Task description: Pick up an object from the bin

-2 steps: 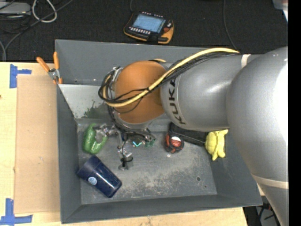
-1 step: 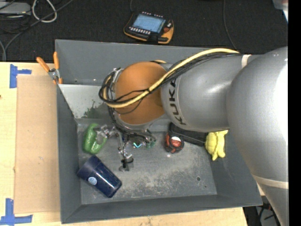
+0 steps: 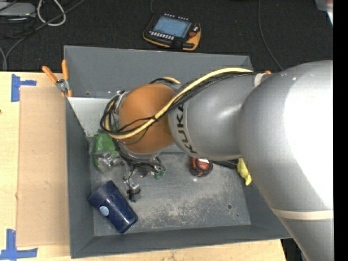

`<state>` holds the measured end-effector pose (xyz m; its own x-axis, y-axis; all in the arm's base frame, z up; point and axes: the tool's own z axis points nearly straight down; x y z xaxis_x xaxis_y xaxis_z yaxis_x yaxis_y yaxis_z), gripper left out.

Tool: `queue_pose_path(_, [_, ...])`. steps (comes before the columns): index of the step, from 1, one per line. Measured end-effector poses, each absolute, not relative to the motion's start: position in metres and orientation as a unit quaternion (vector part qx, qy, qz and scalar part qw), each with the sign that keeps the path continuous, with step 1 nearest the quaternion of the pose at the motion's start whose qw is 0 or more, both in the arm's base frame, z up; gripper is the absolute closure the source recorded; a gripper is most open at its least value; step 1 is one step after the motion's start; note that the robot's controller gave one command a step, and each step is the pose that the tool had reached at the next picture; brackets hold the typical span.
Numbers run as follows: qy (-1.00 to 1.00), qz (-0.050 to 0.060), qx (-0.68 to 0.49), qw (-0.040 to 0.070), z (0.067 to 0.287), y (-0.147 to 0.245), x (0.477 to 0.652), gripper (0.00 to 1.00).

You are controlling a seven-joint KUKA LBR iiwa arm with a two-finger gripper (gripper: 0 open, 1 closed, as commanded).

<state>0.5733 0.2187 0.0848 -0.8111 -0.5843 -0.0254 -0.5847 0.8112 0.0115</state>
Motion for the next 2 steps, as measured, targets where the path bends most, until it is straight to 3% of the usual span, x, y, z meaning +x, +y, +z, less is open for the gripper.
queue_pose_path(1, [0.874,0.003,-0.487,0.003,0.107,0.219,0.557,0.00])
queue_pose_path(2, [0.916,0.005,-0.402,0.002,0.102,0.206,0.575,0.00])
